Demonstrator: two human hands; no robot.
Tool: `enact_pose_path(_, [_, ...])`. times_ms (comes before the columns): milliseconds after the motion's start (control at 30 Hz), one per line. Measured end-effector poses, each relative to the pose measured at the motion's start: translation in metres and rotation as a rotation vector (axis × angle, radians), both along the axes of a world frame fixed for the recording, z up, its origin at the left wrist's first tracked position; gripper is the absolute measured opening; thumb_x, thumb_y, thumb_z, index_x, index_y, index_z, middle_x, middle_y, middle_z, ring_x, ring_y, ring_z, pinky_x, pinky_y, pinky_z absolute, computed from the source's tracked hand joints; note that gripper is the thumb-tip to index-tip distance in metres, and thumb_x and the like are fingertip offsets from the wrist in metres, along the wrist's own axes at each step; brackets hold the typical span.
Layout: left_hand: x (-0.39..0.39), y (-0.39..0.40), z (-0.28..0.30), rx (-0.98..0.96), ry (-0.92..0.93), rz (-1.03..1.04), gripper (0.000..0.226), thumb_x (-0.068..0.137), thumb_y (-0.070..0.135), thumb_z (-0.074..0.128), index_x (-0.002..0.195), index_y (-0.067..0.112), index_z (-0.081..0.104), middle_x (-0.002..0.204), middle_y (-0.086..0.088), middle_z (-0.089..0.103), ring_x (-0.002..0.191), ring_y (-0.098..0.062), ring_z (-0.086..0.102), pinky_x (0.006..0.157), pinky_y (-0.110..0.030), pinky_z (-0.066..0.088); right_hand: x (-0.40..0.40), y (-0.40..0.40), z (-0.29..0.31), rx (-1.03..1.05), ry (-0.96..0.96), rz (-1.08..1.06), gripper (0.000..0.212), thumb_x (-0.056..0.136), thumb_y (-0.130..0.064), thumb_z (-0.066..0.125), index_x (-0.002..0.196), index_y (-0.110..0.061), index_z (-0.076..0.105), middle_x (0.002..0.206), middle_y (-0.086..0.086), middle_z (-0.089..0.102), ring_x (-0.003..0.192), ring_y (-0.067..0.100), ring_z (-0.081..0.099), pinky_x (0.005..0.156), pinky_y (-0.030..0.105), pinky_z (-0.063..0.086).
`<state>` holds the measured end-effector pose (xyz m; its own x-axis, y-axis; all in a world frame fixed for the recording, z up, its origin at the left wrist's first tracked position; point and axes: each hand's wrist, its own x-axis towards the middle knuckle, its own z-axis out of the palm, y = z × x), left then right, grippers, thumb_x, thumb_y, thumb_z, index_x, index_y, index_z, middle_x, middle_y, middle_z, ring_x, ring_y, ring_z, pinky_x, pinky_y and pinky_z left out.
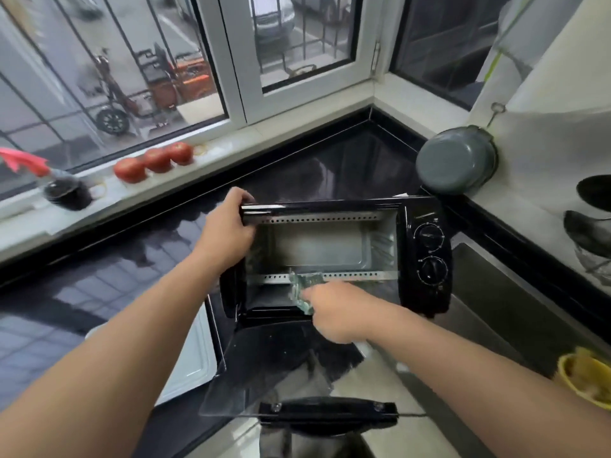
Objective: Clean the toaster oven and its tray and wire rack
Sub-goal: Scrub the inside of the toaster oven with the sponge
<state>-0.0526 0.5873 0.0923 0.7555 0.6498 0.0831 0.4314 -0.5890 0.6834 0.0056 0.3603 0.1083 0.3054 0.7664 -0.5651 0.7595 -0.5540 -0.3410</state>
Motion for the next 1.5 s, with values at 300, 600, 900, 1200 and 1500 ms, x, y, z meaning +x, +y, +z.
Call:
enact_pose_path(300, [0.001, -0.001, -0.002, 0.032, 0.004, 0.015, 0.034, 0.089, 0.010, 0.063, 0.104, 0.037, 0.049, 0.098, 0.005, 0.068, 0.086, -0.020, 0.063, 0.074, -0.033, 0.046, -0.068, 0.047, -0.011, 0.326, 0.027, -0.062, 0.009, 0.090, -0.015, 0.046, 0.097, -0.012, 0.052, 0.117, 0.014, 0.060, 0.111, 0.039, 0.054, 0.087, 0.043, 0.045])
enact_pose_path(600, [0.000, -0.001, -0.001, 0.017, -0.004, -0.034, 0.040, 0.086, 0.000, 0.057, 0.107, 0.033, 0.047, 0.089, 0.010, 0.059, 0.088, -0.023, 0.057, 0.067, -0.033, 0.042, 0.017, 0.017, -0.008, 0.290, -0.141, -0.838, 0.017, 0.086, -0.005, 0.046, 0.092, -0.012, 0.060, 0.093, 0.011, 0.064, 0.091, 0.037, 0.063, 0.067, 0.032, 0.046])
enact_pose_path(900, [-0.002, -0.001, 0.007, 0.018, 0.002, -0.063, 0.034, 0.088, 0.000, 0.051, 0.106, 0.028, 0.046, 0.101, -0.003, 0.060, 0.092, -0.031, 0.056, 0.077, -0.040, 0.046, 0.004, 0.054, -0.043, 0.037, -0.198, -0.178, 0.049, 0.090, -0.002, 0.044, 0.136, -0.012, 0.054, 0.134, 0.014, 0.059, 0.118, 0.033, 0.058, 0.098, 0.039, 0.051])
enact_pose_path(1200, [0.005, 0.004, 0.001, 0.080, -0.027, -0.028, 0.035, 0.085, -0.001, 0.053, 0.107, 0.025, 0.051, 0.100, -0.002, 0.059, 0.090, -0.026, 0.050, 0.076, -0.034, 0.037, -0.008, 0.117, -0.041, -0.066, 0.006, 0.054, 0.032, 0.101, -0.011, 0.043, 0.120, 0.005, 0.064, 0.124, 0.022, 0.064, 0.106, 0.031, 0.060, 0.075, 0.027, 0.040])
enact_pose_path(1500, [0.004, 0.001, 0.001, 0.060, -0.022, -0.022, 0.036, 0.085, -0.001, 0.056, 0.108, 0.027, 0.052, 0.098, 0.000, 0.059, 0.091, -0.025, 0.049, 0.077, -0.034, 0.037, 0.036, 0.032, -0.026, -0.435, -0.353, 0.123, 0.030, 0.091, -0.002, 0.049, 0.116, -0.009, 0.065, 0.123, 0.012, 0.064, 0.091, 0.031, 0.057, 0.078, 0.038, 0.050])
